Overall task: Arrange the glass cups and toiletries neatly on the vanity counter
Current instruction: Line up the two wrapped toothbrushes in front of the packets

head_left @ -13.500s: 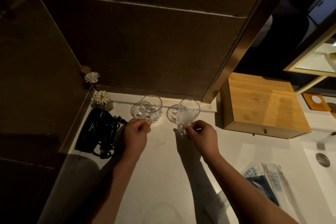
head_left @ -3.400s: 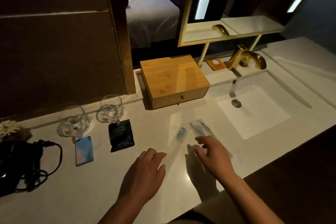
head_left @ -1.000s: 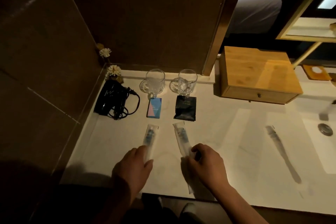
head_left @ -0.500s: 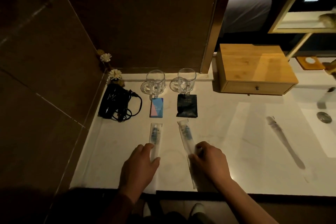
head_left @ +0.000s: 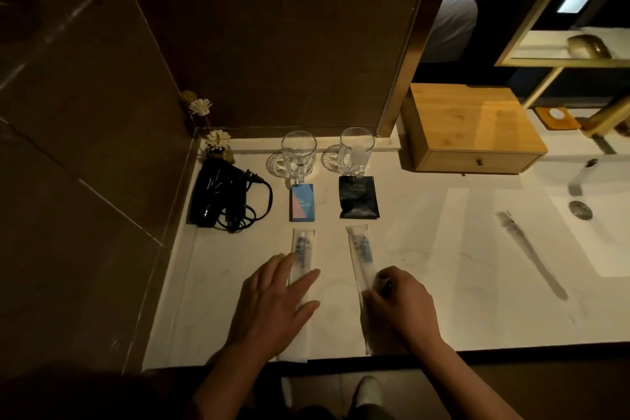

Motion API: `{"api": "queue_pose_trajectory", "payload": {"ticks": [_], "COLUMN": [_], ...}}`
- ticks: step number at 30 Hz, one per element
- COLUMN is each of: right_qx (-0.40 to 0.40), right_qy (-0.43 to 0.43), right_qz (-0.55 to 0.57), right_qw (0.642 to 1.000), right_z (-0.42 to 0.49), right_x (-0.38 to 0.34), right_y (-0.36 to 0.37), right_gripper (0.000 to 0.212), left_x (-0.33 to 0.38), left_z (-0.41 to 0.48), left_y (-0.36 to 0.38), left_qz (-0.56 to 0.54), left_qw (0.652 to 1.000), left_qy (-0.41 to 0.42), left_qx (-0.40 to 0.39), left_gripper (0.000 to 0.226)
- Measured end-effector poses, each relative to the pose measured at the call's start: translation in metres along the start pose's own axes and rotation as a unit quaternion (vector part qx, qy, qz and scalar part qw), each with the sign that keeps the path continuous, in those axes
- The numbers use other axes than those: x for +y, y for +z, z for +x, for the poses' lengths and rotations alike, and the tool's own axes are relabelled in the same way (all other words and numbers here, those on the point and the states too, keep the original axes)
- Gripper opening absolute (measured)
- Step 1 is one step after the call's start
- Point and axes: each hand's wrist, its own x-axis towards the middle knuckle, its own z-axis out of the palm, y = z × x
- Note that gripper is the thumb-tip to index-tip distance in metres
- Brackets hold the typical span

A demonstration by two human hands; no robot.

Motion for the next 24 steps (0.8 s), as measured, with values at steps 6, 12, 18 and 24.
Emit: {"api": "queue_pose_trajectory", "payload": {"ticks": [6, 12, 18, 24], "right_qx": [0.005, 0.011, 0.039, 0.037], "right_qy": [0.033, 0.060, 0.060, 0.089], "right_qz": [0.027, 0.018, 0.007, -0.007], "right_qw": [0.999, 0.998, 0.997, 0.995], "right_z": [0.005, 0.009, 0.009, 0.015], "right_x": [-0.005, -0.009, -0.012, -0.019], "right_y": [0.003, 0.007, 0.009, 0.006], "right_gripper": [0.028, 0.032, 0.039, 0.030], "left_x": [-0.007, -0.010, -0.011, -0.012], "left_z": [0.004, 0.009, 0.009, 0.005], "left_y": [0.014, 0.018, 0.018, 0.012], "left_qz": [0.014, 0.022, 0.005, -0.054], "left_qw": [0.999, 0.999, 0.999, 0.998], "left_qy": [0.038, 0.025, 0.024, -0.002], "left_qx": [-0.021, -0.018, -0.021, 0.008], "left_gripper": [0.056, 0.055, 0.057, 0.056]}}
